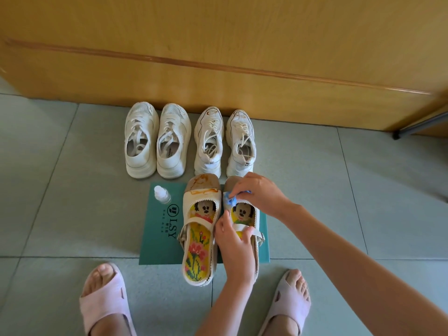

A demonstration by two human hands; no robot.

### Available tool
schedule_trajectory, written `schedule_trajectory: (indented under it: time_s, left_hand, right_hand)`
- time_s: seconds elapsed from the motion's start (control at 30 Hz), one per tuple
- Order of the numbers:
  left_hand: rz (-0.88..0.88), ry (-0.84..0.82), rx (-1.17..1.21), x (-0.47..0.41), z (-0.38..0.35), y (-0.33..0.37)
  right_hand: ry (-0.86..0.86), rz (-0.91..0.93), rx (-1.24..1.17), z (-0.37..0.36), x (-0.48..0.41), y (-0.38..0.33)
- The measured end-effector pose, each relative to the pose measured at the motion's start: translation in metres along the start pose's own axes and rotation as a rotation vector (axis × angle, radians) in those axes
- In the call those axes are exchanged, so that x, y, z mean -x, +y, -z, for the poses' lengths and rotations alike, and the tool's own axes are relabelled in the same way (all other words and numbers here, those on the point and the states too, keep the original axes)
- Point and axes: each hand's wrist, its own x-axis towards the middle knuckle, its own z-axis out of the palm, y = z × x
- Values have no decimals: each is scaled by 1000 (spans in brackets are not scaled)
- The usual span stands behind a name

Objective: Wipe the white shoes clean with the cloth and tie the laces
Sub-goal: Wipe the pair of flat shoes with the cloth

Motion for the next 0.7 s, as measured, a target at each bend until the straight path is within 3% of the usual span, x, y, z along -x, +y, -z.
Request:
schedule_trajectory:
  time_s: [0.3, 0.43, 0.5, 0.7]
  left_hand:
    - [8, -17, 4, 1, 2, 1]
    - [3, -16, -8, 1, 2, 2]
    - [3, -15, -7, 1, 3, 1]
    - [7, -27, 13, 0, 2, 0]
  right_hand:
    - [9, -197, -269, 25, 15, 18]
    - [363, -345, -493, 23, -2, 19]
    - [435, -406, -509, 11, -14, 14]
    - [437, -421, -372, -22, -16, 3]
